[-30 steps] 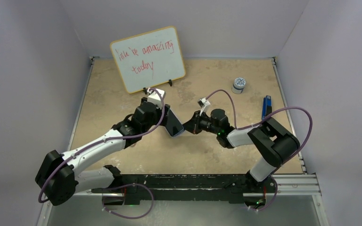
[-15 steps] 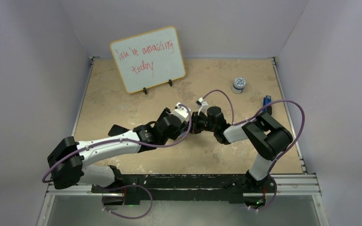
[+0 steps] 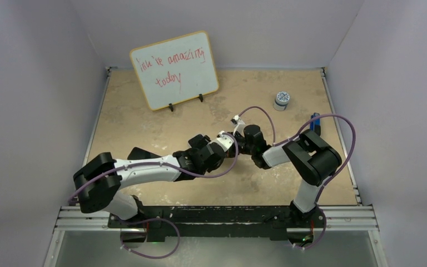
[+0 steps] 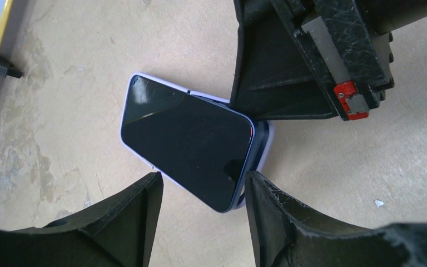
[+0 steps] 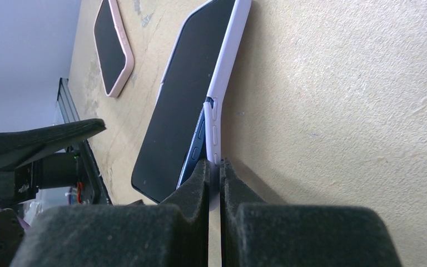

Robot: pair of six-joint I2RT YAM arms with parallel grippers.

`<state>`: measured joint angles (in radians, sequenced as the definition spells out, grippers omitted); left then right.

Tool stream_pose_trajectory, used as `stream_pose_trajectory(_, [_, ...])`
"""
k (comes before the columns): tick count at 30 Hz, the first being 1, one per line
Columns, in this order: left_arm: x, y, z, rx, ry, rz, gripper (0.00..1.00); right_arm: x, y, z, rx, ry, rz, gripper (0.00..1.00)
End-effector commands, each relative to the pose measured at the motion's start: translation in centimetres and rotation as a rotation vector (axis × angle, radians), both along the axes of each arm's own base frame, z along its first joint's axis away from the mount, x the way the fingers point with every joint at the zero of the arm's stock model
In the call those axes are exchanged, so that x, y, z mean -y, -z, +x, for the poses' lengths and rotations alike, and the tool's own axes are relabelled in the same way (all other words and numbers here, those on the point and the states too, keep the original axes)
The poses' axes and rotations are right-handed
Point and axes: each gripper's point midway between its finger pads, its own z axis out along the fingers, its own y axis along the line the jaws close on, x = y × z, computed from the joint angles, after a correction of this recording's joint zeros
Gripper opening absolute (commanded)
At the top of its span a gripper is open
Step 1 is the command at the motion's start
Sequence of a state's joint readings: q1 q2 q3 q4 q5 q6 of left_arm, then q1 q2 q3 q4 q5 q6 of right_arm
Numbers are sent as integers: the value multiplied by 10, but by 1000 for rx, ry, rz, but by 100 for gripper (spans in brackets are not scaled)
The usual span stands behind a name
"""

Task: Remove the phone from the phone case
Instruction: Remove the phone case from the phone.

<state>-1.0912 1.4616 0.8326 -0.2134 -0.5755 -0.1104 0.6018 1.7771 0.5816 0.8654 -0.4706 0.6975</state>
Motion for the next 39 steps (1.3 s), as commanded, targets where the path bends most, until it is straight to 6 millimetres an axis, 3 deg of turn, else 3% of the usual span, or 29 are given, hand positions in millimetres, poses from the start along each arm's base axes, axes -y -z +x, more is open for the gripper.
stream_pose_trajectory(1, [19,-12,11,46,3,-43,57,-14,-31,10,60,-34,92,0])
stream_pose_trajectory(10, [21,-4,21,84,-23,-17,56,-17,-30,8,55,-57,98,0])
stream_pose_trajectory(30, [-30,-23,33,233,-184,140,50,-18,-30,7,50,-69,105,0])
stream_pose_trajectory(39, [-21,-12,39,239,-158,186,47,-21,-34,3,50,-96,130,0])
